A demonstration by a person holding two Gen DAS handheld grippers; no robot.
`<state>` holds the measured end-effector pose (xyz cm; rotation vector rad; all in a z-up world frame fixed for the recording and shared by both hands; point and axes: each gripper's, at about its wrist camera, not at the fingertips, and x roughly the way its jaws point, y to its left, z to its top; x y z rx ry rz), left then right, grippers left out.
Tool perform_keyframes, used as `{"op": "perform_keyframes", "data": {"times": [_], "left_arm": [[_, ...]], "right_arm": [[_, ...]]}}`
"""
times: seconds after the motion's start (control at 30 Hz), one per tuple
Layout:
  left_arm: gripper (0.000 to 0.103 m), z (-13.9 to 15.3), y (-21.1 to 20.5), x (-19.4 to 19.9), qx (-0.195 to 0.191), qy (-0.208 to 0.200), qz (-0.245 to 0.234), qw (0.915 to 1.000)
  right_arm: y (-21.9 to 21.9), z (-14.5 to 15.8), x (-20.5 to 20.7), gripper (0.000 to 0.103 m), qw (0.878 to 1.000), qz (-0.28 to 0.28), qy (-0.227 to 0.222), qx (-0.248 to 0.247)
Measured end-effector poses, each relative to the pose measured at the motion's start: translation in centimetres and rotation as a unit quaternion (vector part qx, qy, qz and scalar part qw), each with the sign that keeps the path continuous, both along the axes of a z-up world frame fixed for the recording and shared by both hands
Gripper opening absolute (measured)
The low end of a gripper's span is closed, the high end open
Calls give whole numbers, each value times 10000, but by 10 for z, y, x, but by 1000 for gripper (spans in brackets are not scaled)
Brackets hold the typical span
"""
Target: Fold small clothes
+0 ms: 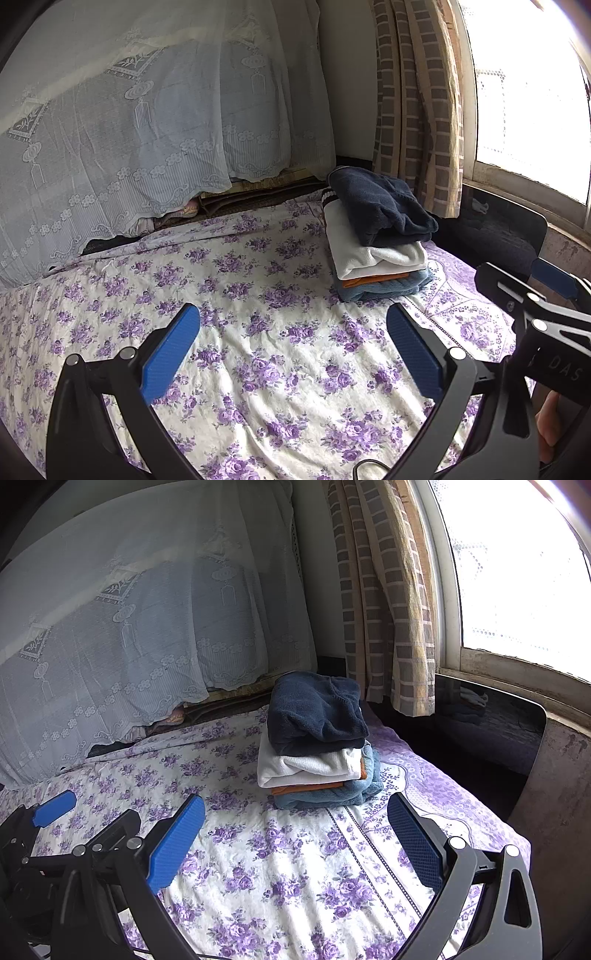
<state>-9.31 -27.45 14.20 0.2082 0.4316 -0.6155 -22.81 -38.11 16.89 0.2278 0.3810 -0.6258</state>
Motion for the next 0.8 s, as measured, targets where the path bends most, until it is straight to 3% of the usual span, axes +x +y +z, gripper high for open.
{"op": "perform_keyframes", "data": {"times": [0.8], "left_arm": [[98, 0, 4, 8, -17, 60, 111, 9999]], "right_arm": [[1, -1, 1, 100, 10000, -8, -7, -8]]}}
